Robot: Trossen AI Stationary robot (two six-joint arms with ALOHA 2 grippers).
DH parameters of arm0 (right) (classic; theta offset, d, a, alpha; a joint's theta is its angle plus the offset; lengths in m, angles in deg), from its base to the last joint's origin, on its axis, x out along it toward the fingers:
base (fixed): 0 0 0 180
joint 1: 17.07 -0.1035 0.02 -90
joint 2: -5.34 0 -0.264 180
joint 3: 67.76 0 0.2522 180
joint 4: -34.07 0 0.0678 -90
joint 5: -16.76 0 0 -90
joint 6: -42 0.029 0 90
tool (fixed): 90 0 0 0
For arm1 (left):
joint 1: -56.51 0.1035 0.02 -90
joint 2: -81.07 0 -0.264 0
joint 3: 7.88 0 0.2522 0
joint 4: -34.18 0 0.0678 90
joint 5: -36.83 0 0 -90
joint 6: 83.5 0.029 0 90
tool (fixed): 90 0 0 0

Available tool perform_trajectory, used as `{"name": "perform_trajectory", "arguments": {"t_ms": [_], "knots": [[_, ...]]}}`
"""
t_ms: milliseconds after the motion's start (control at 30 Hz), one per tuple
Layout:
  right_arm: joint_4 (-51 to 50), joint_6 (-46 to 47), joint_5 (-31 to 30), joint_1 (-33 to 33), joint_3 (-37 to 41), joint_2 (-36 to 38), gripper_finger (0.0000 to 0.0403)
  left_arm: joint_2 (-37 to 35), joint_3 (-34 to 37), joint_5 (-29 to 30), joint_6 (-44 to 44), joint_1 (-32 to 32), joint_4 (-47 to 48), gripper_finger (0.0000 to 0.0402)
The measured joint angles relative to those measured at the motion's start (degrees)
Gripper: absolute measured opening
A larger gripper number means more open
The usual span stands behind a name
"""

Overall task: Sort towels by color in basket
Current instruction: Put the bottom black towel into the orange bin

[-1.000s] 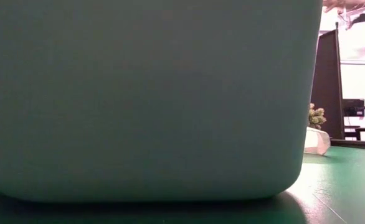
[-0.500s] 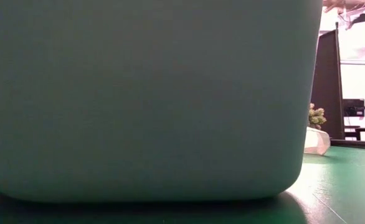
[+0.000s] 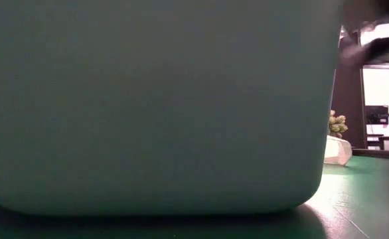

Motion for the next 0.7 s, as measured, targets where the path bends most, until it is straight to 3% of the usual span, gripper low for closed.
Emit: {"name": "perform_trajectory", "arguments": {"t_ms": [267, 467, 700], "knots": [[-12.5, 3.1, -20.5, 5.2, -13.4, 0.0, 0.0022, 0.0, 0.0, 0.0, -0.1, 0.0, 0.0, 0.0235], [-22.1, 4.2, -31.8, 7.3, -26.1, 0.1, 0.0021, 0.0, 0.0, 0.2, 0.5, 0.0, 0.0, 0.0235], [-22.8, -0.1, -45.5, 8.8, -38.7, 0.1, 0.0021, 0.0, 0.0, 0.3, 0.5, 0.0, 0.0, 0.0235]]}}
